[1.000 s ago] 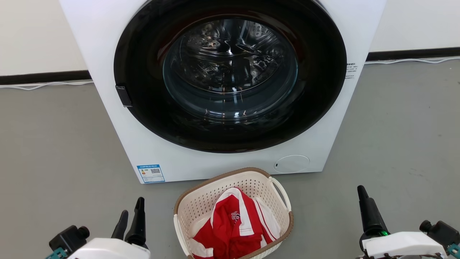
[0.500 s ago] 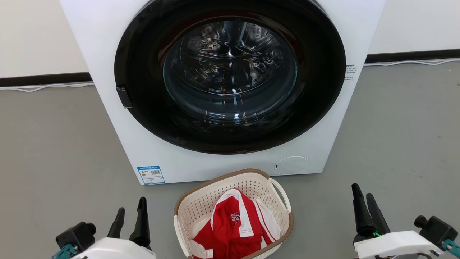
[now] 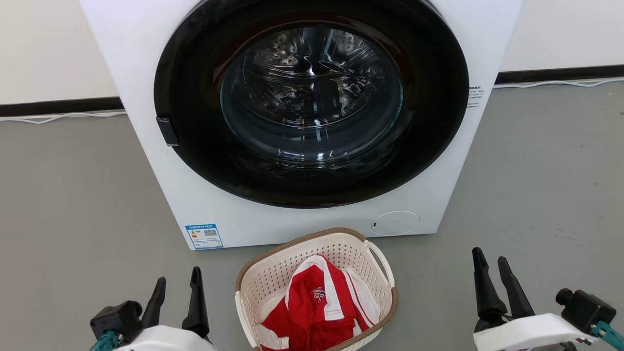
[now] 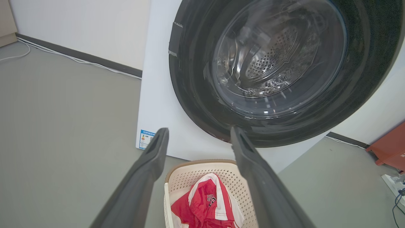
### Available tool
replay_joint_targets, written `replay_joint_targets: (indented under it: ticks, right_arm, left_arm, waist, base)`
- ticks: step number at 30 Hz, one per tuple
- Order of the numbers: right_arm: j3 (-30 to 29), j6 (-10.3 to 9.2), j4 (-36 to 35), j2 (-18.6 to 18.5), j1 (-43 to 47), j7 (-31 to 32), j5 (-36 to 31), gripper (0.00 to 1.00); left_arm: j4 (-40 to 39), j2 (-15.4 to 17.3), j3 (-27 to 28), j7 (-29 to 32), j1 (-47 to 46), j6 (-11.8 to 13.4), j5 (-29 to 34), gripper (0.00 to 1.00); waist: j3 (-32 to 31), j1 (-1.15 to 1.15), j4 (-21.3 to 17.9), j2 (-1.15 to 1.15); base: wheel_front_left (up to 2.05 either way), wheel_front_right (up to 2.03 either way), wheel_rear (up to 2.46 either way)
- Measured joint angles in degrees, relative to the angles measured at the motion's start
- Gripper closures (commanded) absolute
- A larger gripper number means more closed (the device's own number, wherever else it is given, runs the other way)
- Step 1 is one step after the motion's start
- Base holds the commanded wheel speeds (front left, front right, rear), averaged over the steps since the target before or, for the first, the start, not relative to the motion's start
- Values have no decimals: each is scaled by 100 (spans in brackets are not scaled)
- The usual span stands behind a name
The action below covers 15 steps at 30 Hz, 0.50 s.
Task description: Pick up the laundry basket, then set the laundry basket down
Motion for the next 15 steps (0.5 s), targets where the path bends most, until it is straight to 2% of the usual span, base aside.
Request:
replay_joint_targets:
  ticks: [15]
  right_arm:
    - [109,1,-48,-13,7,-242,-1060,0]
  left_arm:
    - [-232,99,-245,-294,102,335,1085,0]
  waist:
    - [21,0,-11,0]
  base:
    - [0,0,0]
